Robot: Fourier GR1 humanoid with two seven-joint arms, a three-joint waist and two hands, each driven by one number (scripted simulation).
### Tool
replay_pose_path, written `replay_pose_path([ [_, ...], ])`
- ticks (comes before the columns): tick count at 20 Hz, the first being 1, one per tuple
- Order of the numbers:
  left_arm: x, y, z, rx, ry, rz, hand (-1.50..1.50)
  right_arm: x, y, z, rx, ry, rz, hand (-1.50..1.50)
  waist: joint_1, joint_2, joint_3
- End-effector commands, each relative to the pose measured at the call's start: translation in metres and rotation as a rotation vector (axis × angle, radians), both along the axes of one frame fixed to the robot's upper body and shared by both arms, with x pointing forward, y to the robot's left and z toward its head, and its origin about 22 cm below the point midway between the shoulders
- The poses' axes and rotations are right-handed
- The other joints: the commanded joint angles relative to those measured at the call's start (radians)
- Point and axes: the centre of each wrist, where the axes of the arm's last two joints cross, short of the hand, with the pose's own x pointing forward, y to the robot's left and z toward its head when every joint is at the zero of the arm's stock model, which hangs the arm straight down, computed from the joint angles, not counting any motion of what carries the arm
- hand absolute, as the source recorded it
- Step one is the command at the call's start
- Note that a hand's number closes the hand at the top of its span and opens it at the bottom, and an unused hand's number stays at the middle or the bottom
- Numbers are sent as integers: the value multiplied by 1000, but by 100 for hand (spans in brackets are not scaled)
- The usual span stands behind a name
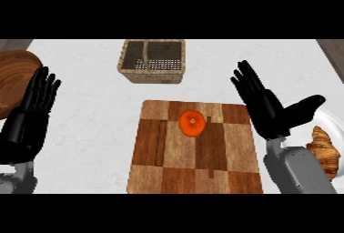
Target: Pick the squash from the cutting board and place it in the basket
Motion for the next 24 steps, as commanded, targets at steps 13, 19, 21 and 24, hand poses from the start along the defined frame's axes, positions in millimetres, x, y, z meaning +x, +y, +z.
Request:
replay_pose_path([
  [13, 14, -27, -19, 153, 166, -219, 0, -21, 145, -16, -403, -441, -76, -150, 14, 12, -10],
  [19, 17, -19, -14, 168, 166, -189, 0, 6, 141, -1, -726, -332, -300, -150, -22, -8, -14],
  [21, 11, -22, -21, 161, 177, -181, 0, 20, 126, 9, -836, -327, -383, -150, -32, -14, -15],
  [24, 8, -22, -26, 156, 200, -177, 0, 34, 121, 33, -1035, -261, -400, -150, -48, -21, -16],
])
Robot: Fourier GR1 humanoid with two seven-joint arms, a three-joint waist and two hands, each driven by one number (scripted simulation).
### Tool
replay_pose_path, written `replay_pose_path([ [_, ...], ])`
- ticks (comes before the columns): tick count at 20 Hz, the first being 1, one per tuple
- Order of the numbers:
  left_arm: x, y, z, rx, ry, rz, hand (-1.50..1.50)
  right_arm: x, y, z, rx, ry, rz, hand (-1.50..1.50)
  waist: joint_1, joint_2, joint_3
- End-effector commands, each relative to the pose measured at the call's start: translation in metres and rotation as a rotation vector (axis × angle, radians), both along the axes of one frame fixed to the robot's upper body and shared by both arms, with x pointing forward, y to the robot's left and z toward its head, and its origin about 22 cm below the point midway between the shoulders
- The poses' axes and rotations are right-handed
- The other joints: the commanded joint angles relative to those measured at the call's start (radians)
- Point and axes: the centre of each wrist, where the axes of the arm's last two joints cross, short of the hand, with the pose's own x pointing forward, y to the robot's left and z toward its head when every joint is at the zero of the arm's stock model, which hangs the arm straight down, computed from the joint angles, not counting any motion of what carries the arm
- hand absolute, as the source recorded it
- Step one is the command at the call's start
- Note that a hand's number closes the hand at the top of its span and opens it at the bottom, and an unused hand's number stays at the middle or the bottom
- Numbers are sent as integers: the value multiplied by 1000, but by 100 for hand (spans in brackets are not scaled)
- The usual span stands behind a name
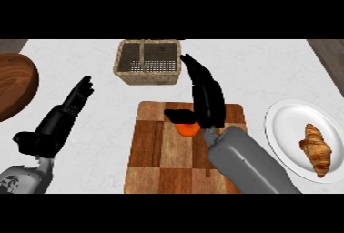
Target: Pick the squash from the cutting board and place it in the basket
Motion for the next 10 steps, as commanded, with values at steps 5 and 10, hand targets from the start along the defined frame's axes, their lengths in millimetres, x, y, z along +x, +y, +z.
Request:
replay_pose_path([
  [5, 2, 4, 1, 5, 9, 14, 0, 10, 11, 57, -442, 306, -93, -150, -16, -9, 0],
  [10, 4, 7, 10, -4, -1, 8, 0, -10, 25, 117, -486, 503, -6, -150, -5, 2, 5],
])
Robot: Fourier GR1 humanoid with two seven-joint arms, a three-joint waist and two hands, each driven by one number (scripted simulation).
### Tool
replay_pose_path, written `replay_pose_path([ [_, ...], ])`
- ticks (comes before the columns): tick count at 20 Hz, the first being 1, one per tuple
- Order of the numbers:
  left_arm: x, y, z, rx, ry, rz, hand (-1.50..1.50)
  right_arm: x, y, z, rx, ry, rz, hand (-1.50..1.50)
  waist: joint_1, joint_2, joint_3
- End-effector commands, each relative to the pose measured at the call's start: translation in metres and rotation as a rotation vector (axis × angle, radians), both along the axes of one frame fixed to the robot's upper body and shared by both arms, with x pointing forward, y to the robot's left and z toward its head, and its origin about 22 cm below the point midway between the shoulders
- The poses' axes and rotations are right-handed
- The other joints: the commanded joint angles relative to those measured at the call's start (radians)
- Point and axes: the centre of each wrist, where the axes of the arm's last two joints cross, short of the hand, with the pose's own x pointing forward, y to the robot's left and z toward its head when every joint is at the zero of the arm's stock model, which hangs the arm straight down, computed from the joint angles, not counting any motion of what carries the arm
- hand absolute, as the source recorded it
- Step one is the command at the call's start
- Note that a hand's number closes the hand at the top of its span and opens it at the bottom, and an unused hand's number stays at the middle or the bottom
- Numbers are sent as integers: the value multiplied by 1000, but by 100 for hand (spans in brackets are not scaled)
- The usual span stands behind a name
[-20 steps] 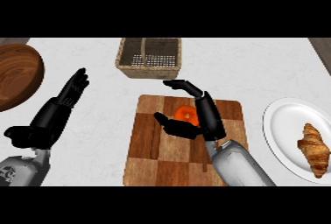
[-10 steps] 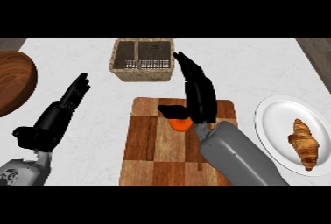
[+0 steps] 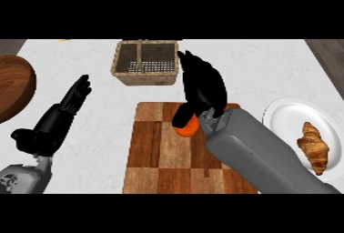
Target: Pick the squash from the cutting board and place it in the basket
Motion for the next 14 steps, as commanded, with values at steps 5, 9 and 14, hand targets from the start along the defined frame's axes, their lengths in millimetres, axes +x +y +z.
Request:
replay_pose_path([
  [5, -2, -1, 1, 6, -5, -14, 0, -44, -5, 90, -64, 155, 12, -150, 7, 8, 4],
  [9, -1, -6, -11, -12, -7, -11, 0, -59, -28, 84, -40, 180, -20, -150, 3, 15, 4],
  [14, 9, 1, 13, -3, -8, -11, 0, -83, -33, 89, -39, 138, -21, -150, 7, 15, 4],
])
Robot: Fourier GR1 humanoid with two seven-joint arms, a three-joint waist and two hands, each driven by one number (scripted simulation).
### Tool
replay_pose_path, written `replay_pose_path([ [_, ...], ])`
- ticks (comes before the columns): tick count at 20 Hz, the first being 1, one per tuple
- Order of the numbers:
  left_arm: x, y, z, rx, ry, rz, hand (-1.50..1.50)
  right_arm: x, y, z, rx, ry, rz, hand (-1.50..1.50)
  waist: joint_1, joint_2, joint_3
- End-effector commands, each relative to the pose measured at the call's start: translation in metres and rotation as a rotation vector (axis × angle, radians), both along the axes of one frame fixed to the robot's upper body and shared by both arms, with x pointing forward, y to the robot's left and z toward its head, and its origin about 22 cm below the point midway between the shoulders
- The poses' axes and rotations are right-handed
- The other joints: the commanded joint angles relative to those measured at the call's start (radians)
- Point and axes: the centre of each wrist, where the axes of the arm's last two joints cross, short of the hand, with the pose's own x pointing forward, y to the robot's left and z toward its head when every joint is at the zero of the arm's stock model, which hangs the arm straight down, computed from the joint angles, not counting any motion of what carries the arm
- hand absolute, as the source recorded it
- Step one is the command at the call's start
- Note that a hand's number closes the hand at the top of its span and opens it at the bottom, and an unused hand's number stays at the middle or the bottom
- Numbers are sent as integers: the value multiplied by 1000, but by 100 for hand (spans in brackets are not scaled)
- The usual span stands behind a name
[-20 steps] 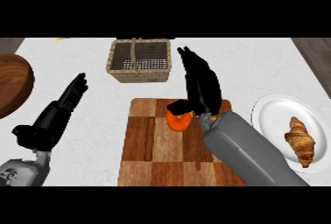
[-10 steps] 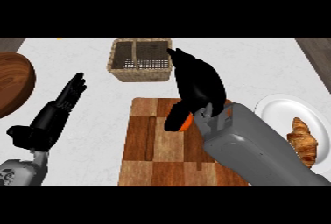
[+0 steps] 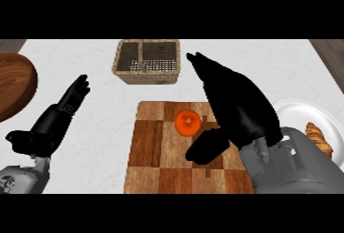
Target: Pick the squash from the cutting board and place it in the basket
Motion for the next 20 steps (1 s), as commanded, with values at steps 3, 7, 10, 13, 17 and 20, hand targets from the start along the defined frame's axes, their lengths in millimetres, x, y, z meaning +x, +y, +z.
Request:
replay_pose_path([
  [3, 13, -24, 9, -3, -14, -9, 0, -24, -18, -8, -59, 76, -164, -150, 1, 8, 1],
  [7, -4, -6, -12, 0, -20, -29, 0, -21, -6, -46, -22, 79, -187, -150, 25, 12, 1],
  [10, -4, -11, -11, 10, -15, -23, 0, -17, -23, -67, 10, 51, -199, -150, 27, 13, 1],
  [13, 0, -17, 14, -9, -19, -29, 0, -12, -5, -83, -2, 22, -220, -150, 33, 13, 1],
  [17, 11, -7, -4, 1, -25, -34, 0, -5, -13, -110, -40, 27, -200, -150, 31, 15, 1],
  [20, 4, -18, 3, -2, -21, -40, 0, -1, -15, -122, -53, 14, -220, -150, 32, 14, 1],
])
